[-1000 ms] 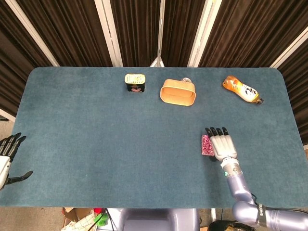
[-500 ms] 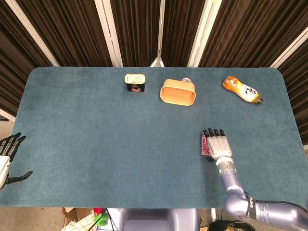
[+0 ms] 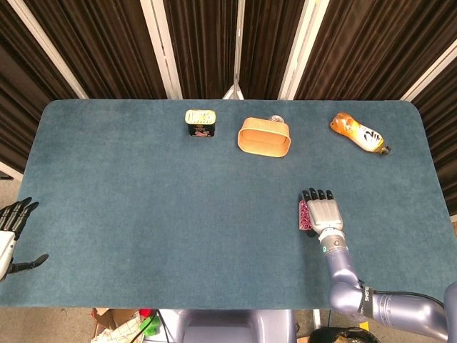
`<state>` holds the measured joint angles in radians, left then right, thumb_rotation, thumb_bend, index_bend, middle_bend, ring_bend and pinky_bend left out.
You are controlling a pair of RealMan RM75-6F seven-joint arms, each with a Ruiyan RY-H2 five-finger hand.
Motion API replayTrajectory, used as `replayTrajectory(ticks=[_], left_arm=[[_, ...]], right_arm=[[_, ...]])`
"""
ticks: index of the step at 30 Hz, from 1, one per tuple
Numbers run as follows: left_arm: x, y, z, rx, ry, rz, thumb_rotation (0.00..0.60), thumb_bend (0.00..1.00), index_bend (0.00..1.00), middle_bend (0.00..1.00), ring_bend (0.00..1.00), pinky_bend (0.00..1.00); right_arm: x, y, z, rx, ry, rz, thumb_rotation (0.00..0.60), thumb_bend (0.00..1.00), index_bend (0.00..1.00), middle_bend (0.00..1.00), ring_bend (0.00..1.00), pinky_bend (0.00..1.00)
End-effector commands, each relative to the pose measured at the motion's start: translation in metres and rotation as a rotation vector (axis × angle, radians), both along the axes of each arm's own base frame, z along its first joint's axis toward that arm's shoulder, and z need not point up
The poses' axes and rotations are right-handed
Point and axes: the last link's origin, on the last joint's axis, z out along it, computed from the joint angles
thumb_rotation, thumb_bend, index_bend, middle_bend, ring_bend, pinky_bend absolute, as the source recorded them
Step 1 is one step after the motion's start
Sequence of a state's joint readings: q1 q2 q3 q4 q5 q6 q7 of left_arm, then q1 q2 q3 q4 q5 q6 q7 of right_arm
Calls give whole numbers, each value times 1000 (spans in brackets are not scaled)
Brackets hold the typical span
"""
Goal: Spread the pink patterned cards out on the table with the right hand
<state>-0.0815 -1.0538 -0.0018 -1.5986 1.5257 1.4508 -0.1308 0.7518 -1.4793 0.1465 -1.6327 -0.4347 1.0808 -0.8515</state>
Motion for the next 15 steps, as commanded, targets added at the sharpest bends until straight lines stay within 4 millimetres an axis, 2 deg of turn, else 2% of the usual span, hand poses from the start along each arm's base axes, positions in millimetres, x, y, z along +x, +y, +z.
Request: replayTrajectory(ticks=[1,9,15], left_arm=[[0,0,0,0,0,1,600,23,0,0,0,0],[0,0,0,-1,-4,7,600,22,0,0,0,0],[0,0,0,0,-7,10,600,23,0,0,0,0]], right_arm=[[-1,0,-2,4,0,-2,600,248,14,81,30,0],[-1,-2,-6,10,-8,-10,600,247,33,91,39,0],[-2,-4,-7,5,-4,-16,600,247,100,137,84,0]])
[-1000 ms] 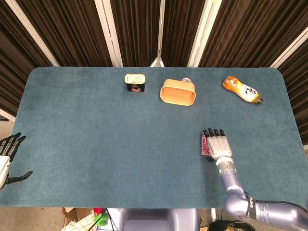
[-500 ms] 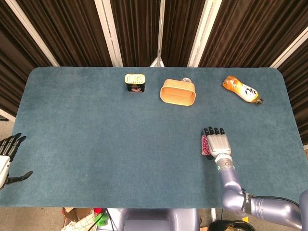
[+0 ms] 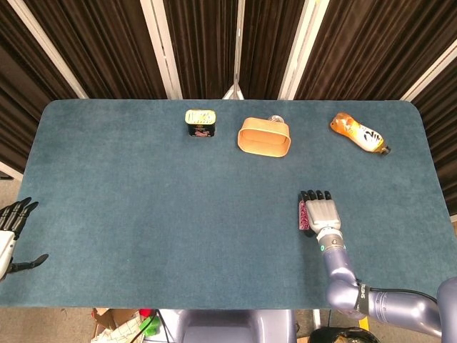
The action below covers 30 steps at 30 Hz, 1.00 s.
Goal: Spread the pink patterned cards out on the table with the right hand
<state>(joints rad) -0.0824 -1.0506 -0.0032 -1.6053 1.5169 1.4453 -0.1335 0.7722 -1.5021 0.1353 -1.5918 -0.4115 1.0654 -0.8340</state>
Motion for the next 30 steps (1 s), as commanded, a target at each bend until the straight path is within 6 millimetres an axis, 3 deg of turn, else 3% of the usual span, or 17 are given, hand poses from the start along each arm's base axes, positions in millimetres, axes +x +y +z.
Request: replayTrajectory(ticks=[1,7,13,30], left_arm=[[0,0,0,0,-1,1,600,23,0,0,0,0],[0,1,0,1,-1,0,600,23,0,0,0,0],[0,1,0,3,-2,0,600,23,0,0,0,0],[0,1,0,0,-2,4,600,23,0,0,0,0]], right_arm=[[0,-1,0,-2,-1,-2,600,248,112,150,93,0],[-3,-1,-2,1,0,-8,600,248,221,255,183,0],[-4,0,-3,-2,0,-7,600,248,374,411,340,0],[2,-1,18,-35,-17,22,600,248,414,432,359,0]])
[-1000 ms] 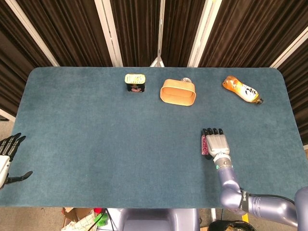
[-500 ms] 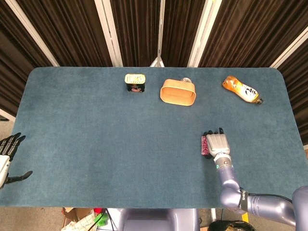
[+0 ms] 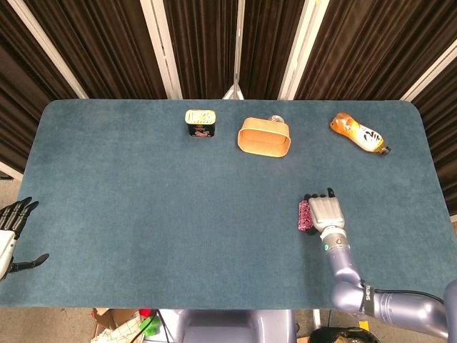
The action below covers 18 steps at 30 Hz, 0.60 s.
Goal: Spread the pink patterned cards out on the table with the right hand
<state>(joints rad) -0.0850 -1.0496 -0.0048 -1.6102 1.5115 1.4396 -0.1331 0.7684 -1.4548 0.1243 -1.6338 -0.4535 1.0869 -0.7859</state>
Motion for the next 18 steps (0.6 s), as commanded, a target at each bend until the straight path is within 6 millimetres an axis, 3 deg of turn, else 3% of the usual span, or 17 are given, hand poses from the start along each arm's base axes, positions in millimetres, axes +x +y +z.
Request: replayTrajectory(ticks=[1,11,18], left_arm=[[0,0,0,2,1,1,600,23,0,0,0,0],[0,1,0,7,1,5,600,23,0,0,0,0],[0,1,0,9,8,8,600,23,0,0,0,0]], right_arm=[[0,-1,5,-7,2,-1,600,248,415,432,359,0],[-18,-9,29,-53,26,-38,600,248,415,432,359,0],[-48,-11,43,-83,30,-100,600,248,415,432,359,0]])
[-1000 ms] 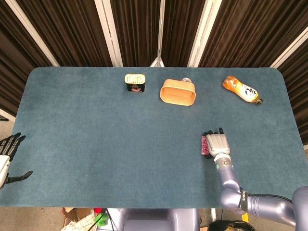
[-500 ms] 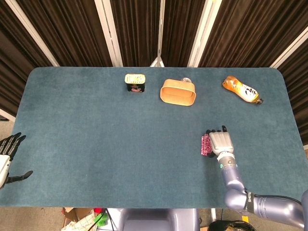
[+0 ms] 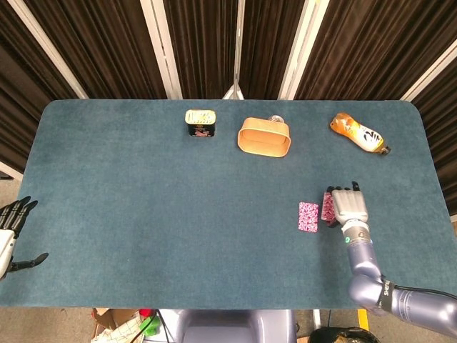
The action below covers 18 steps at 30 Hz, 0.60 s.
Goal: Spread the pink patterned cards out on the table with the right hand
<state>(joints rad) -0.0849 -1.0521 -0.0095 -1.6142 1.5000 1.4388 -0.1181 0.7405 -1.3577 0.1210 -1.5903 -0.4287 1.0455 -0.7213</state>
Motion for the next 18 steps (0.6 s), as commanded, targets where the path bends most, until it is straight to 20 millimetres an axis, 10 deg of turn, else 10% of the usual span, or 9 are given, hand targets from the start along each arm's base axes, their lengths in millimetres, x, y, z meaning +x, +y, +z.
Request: replayTrajectory(ticks=[1,13,18], left_arm=[[0,0,0,1,1,1,600,23,0,0,0,0],[0,-1,0,4,4,0,600,23,0,0,0,0],[0,-1,0,4,4,1,600,23,0,0,0,0]], right_arm=[[-15,1,4,-9,2,-29,600,248,415,432,359,0],[-33,5,-6,2,-19,-49,600,248,376,419,342,0],[-34,8,-11,19,-24,-50,600,248,157,261,199,0]])
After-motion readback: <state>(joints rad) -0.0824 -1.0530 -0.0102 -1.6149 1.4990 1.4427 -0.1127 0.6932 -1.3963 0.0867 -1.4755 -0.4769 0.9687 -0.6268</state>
